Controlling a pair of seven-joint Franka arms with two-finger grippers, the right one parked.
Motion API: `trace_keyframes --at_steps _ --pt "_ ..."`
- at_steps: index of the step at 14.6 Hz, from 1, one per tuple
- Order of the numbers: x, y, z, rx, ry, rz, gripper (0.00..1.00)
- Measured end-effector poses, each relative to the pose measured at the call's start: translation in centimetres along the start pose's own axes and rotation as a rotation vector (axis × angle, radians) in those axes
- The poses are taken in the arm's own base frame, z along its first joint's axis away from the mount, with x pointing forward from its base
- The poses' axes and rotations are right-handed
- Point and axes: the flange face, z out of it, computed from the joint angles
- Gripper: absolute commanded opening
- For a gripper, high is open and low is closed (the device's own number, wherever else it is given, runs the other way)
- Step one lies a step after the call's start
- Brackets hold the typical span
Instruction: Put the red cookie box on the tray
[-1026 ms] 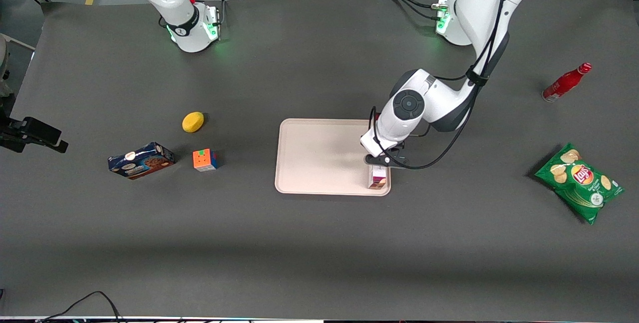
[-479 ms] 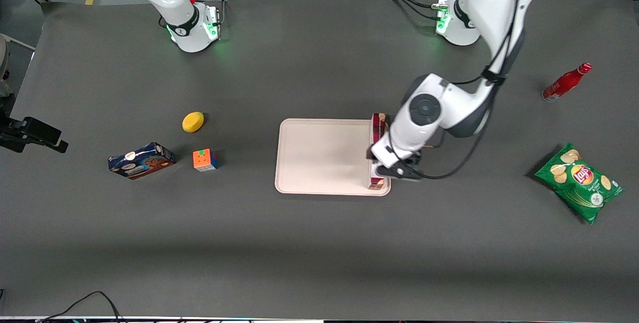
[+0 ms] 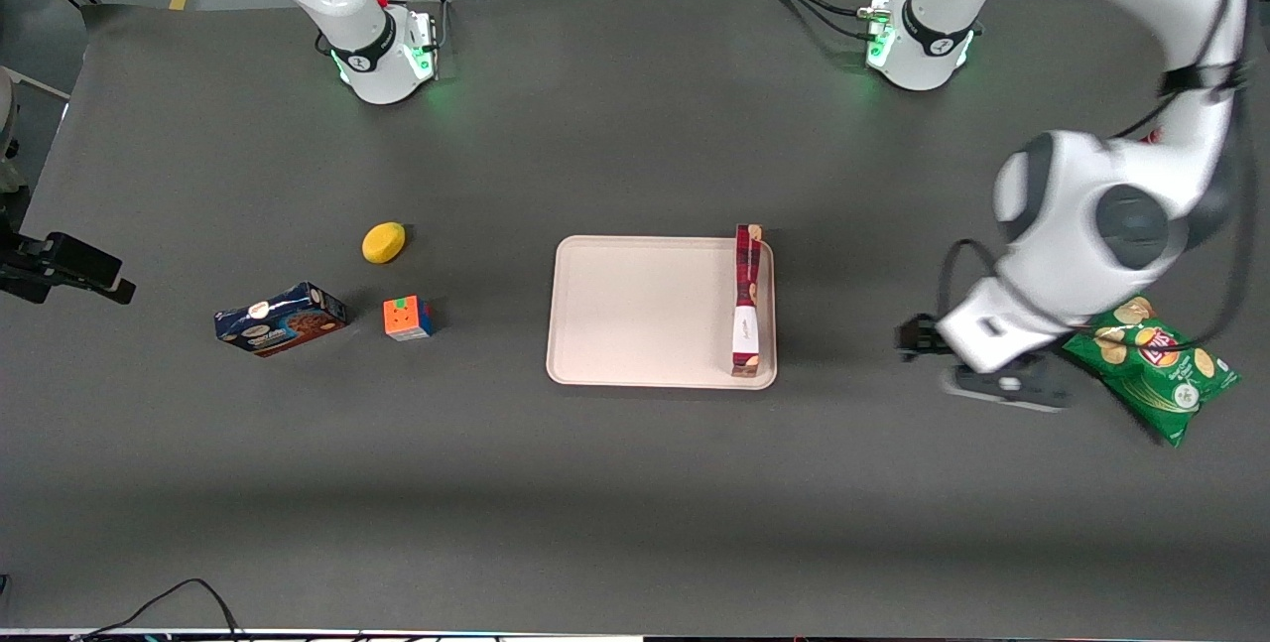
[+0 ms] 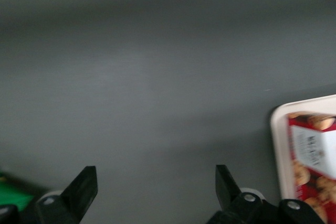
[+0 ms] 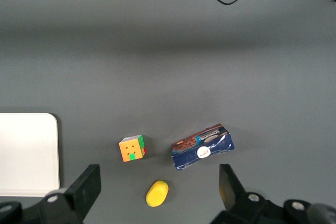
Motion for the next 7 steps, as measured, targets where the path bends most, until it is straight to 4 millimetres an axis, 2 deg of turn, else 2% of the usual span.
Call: trace_keyframes --at_steps 1,3,7 --pt "-0.3 -2.4 -1.6 0.008 -0.001 0.007 1.00" --pt "-1.1 -5.2 -4.6 0.018 -0.018 0.011 1.00" --pt "-3.2 -7.0 -10.2 0.031 -0.032 -0.006 1.00"
